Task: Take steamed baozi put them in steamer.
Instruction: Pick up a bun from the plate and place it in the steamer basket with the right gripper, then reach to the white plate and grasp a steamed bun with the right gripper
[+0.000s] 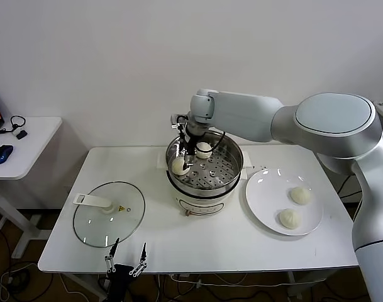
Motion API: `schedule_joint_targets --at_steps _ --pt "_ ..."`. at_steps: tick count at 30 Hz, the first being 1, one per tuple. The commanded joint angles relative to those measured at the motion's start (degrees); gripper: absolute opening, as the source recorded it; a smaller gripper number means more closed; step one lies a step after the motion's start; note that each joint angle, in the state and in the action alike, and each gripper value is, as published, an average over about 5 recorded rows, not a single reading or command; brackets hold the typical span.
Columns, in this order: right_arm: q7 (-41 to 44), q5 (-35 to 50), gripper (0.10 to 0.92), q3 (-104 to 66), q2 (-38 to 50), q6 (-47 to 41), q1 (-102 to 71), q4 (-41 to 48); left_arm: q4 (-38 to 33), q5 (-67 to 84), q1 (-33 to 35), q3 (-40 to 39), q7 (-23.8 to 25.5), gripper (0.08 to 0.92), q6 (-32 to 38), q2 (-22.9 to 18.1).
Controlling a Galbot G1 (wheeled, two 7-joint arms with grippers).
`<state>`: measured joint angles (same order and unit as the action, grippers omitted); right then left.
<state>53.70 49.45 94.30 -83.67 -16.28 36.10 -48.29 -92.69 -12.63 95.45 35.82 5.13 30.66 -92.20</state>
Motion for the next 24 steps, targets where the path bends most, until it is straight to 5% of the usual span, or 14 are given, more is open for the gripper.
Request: schedule_joint_targets --at_steps 1,12,24 --pt "0.85 0.21 0.822 1.15 2.27 0.21 3.74 -2.76 -0.25 0.01 0.16 0.02 -0.03 0.823 0.01 -0.83" --pt "7.06 0.92 0.823 9.72 18.56 4.08 17.27 -16.27 -0.26 -0.53 0.23 -0.40 -0.14 0.823 0.01 -0.98" --pt "8.49 -7.90 0.823 17.25 35.45 9.35 22.92 -27.45 0.40 -1.03 0.01 -0.79 -0.42 0.823 0.17 -0.86"
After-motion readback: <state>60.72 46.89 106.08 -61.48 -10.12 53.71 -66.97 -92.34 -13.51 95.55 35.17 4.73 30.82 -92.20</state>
